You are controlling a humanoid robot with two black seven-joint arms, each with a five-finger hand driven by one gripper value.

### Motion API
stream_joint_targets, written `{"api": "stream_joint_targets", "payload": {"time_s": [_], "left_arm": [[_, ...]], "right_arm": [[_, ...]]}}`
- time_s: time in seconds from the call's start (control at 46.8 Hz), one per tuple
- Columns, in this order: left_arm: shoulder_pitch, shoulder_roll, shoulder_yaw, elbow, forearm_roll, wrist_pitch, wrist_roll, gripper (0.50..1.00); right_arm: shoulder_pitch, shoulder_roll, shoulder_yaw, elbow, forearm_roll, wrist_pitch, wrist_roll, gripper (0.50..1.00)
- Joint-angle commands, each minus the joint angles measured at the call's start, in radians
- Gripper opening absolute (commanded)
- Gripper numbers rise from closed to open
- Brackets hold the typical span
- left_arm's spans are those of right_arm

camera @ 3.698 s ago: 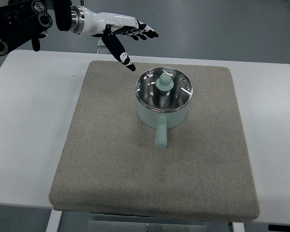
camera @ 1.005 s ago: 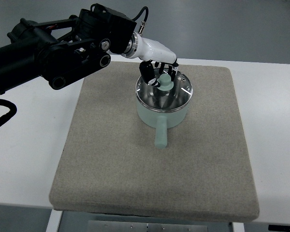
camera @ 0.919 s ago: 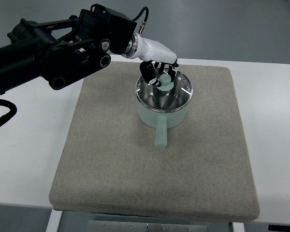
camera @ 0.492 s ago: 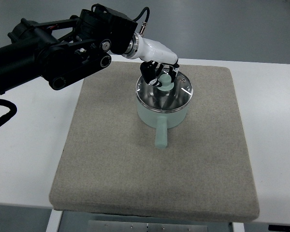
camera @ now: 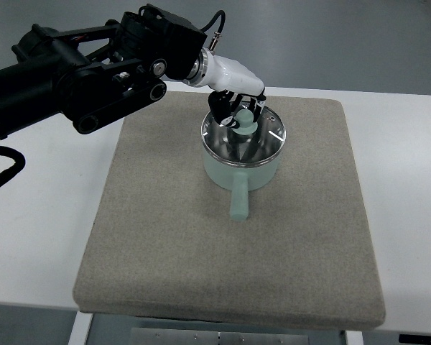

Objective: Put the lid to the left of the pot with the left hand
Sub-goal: 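Lift the glass lid off the pot with the left hand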

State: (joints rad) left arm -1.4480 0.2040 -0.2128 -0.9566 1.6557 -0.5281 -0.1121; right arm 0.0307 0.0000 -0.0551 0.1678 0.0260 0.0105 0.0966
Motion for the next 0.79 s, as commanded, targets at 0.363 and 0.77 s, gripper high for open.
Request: {"api": "stream_joint_targets", "payload": {"time_s": [0.363,0.77], "left_arm": [[-0.019,0.003,-0.005,-0.001,0.0,0.002,0.0,0.5],[-0.045,0.071,-0.014,-0.016,-0.001,0.023,0.0,0.5]], "right_arm": [[0.0,0.0,0.0,-0.001,0.0,0.0,0.0,0.924],[0.0,0.0,0.0,-0.001,0.0,0.0,0.0,0.924]]}}
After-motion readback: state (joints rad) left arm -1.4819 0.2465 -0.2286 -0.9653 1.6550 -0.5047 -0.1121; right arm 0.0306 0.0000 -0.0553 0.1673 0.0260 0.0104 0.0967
